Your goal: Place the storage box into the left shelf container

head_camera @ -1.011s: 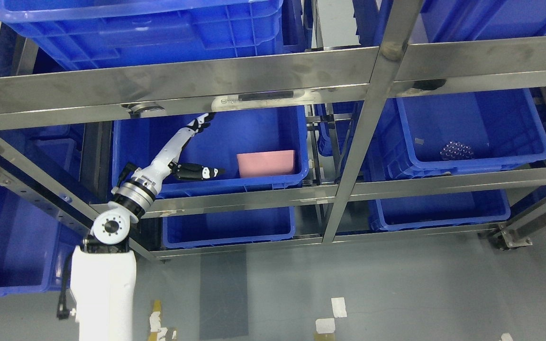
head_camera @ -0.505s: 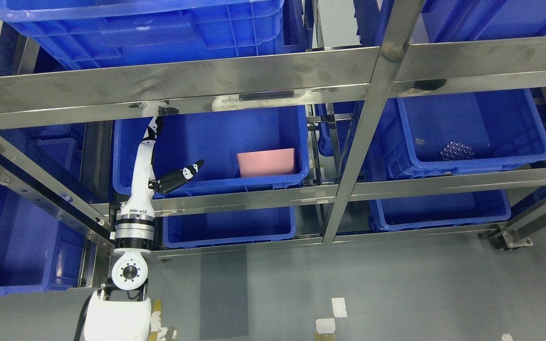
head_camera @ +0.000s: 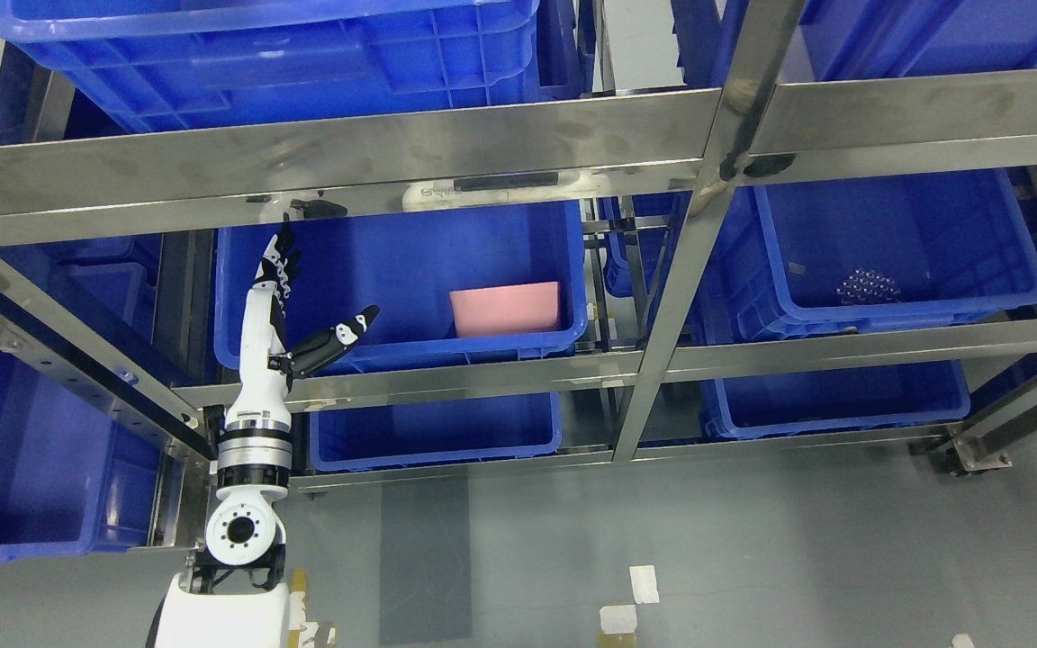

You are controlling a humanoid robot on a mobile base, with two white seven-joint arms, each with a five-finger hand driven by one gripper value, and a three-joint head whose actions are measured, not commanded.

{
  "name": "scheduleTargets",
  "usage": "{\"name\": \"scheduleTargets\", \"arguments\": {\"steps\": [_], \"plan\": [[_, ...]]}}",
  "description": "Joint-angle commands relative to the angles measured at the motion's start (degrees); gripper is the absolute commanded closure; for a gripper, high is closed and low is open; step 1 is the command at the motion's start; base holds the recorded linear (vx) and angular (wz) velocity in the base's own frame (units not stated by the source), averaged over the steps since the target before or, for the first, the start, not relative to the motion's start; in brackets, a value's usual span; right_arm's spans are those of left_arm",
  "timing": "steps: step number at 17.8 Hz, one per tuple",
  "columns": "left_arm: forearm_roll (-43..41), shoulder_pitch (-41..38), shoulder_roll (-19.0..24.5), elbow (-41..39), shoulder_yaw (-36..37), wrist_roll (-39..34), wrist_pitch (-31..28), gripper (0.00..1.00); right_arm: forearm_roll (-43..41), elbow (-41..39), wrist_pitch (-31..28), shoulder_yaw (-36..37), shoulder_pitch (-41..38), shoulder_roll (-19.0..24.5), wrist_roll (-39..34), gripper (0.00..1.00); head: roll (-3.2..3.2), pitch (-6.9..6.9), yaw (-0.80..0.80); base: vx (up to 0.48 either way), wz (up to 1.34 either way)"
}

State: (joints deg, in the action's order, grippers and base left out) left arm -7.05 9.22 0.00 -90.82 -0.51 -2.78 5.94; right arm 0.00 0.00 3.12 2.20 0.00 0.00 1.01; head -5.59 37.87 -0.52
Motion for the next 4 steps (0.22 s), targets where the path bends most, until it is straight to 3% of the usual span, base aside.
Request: {"name": "scheduleTargets", "arguments": {"steps": [1,4], "plan": [[4.50,-0.52,1.00,-3.57,2.26,0.14,0.04,0.02,0.00,-1.00,0.05,0.00,1.05,-1.00,0.04,0.01,0.00,0.00,0.00,0.000,0.00],[4.59,-0.52,1.00,-3.57,2.53,0.31,0.39,0.02,0.00,-1.00,0.05,0.00,1.05,-1.00,0.04,0.01,0.00,0.00,0.00,0.000,0.00]]}}
